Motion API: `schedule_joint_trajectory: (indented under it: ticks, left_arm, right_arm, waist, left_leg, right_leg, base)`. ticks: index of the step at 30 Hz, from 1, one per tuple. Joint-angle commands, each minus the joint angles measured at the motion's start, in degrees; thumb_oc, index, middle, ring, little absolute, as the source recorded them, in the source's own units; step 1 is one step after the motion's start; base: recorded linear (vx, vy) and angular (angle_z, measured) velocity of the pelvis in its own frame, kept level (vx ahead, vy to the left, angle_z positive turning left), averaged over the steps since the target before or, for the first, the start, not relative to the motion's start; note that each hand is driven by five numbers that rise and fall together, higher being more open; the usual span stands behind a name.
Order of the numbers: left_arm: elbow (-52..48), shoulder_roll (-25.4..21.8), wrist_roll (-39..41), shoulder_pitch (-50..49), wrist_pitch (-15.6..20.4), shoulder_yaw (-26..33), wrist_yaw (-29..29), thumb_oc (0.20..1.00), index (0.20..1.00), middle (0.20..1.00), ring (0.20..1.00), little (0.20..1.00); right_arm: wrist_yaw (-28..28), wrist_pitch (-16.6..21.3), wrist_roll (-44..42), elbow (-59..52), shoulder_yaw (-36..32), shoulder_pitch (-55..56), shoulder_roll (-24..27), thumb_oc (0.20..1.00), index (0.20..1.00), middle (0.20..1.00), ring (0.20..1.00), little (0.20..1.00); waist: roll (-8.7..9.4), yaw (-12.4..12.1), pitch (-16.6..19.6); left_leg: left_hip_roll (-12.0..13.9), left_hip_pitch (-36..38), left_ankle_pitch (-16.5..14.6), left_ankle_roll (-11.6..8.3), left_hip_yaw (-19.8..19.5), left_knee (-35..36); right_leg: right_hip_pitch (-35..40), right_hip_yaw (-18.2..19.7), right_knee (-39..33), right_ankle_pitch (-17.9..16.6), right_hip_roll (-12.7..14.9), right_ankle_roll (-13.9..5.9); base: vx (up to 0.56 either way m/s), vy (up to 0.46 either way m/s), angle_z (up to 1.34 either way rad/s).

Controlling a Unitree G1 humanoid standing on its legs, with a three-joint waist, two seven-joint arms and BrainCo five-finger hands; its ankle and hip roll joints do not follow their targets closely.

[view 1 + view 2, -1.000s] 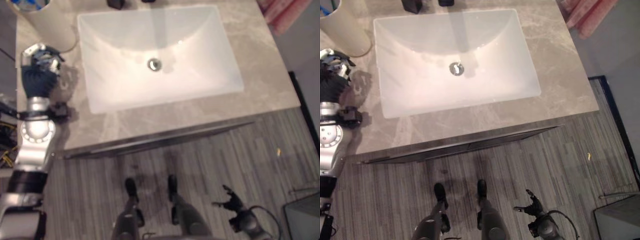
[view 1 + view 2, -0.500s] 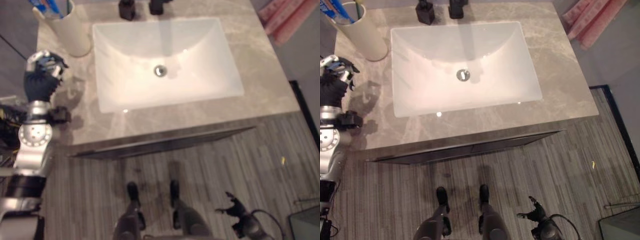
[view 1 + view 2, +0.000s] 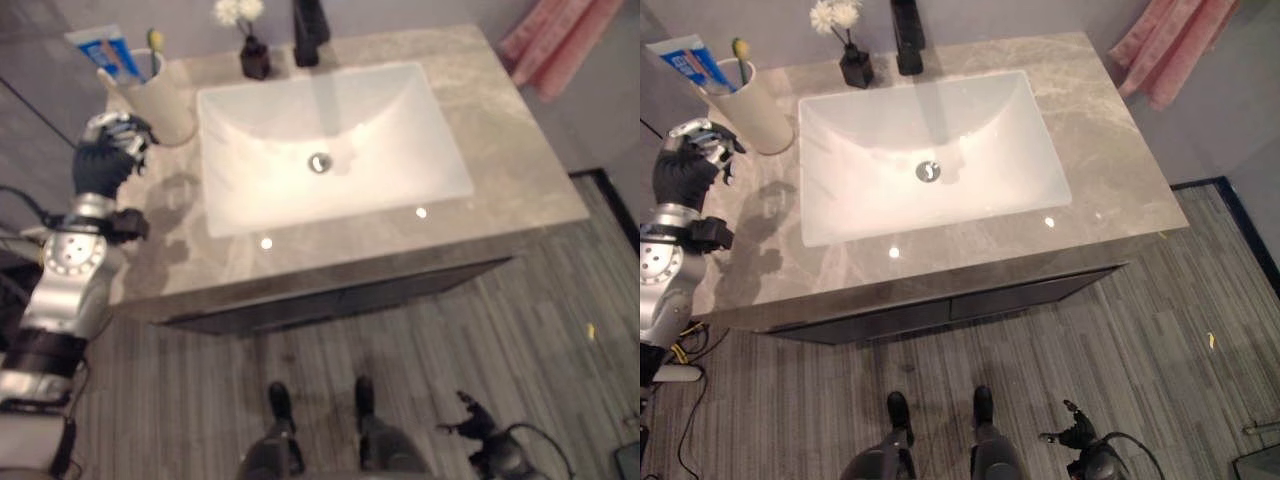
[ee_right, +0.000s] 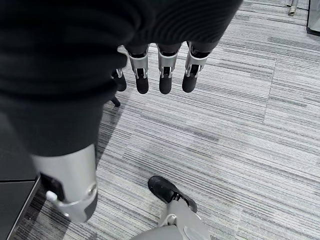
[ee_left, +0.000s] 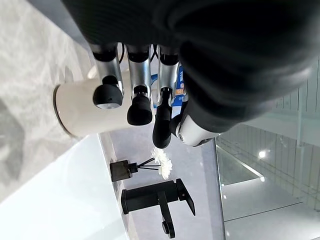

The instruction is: Put brush and paste in cup on sink, flatten towel.

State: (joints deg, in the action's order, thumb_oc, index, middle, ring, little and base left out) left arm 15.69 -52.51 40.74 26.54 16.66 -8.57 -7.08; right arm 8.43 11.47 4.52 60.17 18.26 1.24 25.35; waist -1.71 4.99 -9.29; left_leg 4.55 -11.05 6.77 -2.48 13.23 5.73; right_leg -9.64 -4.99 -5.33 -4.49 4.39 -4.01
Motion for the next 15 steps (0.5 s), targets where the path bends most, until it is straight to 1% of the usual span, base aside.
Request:
schedule_joint_trajectory:
  ticks: [1,5,11,15]
  left_arm:
    - [3.50,-2.26,1.16,4.97,1.46,1.59,0.32,0.200,0.200,0.200,0.200,0.200]
    - [4.30,-0.78,0.54,2.87,1.19,2.74,0.09,0.200,0.200,0.200,0.200,0.200]
    - [6.00,0.02,0.30,2.38,0.56,3.18,-0.32,0.200,0.200,0.200,0.200,0.200]
    - [7.44,0.94,-0.35,2.03,-0.01,3.37,-0.50,0.200,0.200,0.200,0.200,0.200]
  right_arm:
    - [0.12,0.21,0.55,0.74,0.41,1.91,1.81,1.000,1.000,1.000,1.000,1.000]
    - [0.24,0.20,0.46,0.93,-0.21,2.29,1.83,1.000,1.000,1.000,1.000,1.000]
    - [0.33,0.15,0.66,2.06,-0.44,2.36,1.89,1.000,1.000,1.000,1.000,1.000]
    - [0.35,-0.07,0.77,2.57,-0.38,2.54,1.69,1.000,1.000,1.000,1.000,1.000]
  waist:
    - [1.46,0.34,2.35]
    - [0.97,0.46,2.63]
    - [0.94,0.79,2.73]
    - [1.23,0.99,2.77]
  left_leg:
    - [1.65,1.81,-5.60,-0.80,-4.38,-0.73]
    - [1.71,2.28,-5.62,-0.93,-4.11,-0.73]
    - [1.84,1.81,-5.35,-1.00,-4.03,-0.73]
    - [1.95,1.53,-5.29,-0.96,-3.92,-0.73]
  right_leg:
    - [-0.44,-1.89,0.33,1.24,2.93,-2.33]
    - [0.00,-1.93,0.33,1.35,2.91,-2.26]
    - [-0.43,-2.09,0.33,1.20,2.84,-2.24]
    - [-0.81,-1.91,0.33,1.07,2.67,-2.19]
  base:
    - [-0.01,-0.014,0.05]
    - [-0.01,-0.018,0.04]
    - [-0.01,-0.002,0.00]
    - [0.00,0.000,0.00]
